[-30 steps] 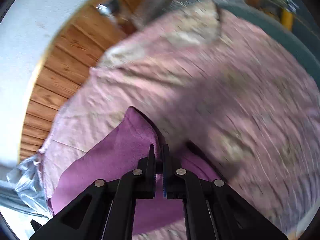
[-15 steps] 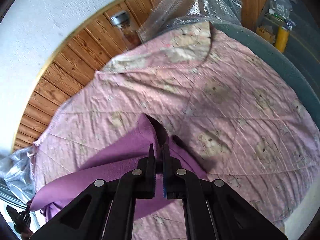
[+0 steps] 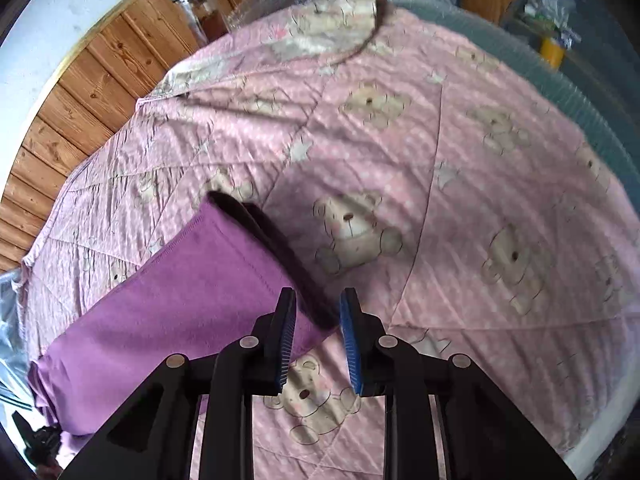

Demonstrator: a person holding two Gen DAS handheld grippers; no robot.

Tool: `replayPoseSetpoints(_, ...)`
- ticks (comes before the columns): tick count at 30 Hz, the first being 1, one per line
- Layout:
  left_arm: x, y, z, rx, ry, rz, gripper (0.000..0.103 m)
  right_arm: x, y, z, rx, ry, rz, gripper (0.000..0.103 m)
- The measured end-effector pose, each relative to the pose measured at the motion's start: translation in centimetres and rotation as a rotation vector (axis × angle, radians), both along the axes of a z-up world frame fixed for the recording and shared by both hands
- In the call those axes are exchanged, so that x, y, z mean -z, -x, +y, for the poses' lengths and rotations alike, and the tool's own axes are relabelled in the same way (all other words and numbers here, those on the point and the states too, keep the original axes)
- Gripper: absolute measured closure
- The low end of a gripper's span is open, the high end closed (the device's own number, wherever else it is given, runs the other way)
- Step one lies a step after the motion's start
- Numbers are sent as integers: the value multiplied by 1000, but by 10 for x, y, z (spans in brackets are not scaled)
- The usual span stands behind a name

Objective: Fold clothes

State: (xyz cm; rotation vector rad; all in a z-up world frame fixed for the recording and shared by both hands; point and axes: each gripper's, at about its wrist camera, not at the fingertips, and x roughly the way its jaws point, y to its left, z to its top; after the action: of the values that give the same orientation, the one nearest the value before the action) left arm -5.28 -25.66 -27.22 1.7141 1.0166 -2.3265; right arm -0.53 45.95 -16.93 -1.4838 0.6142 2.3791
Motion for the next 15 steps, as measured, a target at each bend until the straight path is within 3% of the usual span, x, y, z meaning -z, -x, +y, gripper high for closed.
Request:
replayPoseSetpoints(4,2,3,5,-15,22,-40,97,-17,14,-39,-217,-41,84,79)
replayPoseSetpoints(6,-2,4,7,-3,41,-47,96,6,20,-51,-307,-7,13,81)
replayPoseSetpoints(7,-5,3,7,4,41,-44,96,23,22,-52,-318,-19,-46,82)
replayPoseSetpoints(10,-18,-9,-7,16,-1,1,91,52,19,-36,-256,-55,-73,94)
replayPoseSetpoints(12,-27,-23,-30,10,-23,31,91,67,25,-32,-224,-58,-105,97)
replayPoseSetpoints(15,-38,-44,-79,-16,-41,80,91,89,45,-54,-269,-195,-174,97)
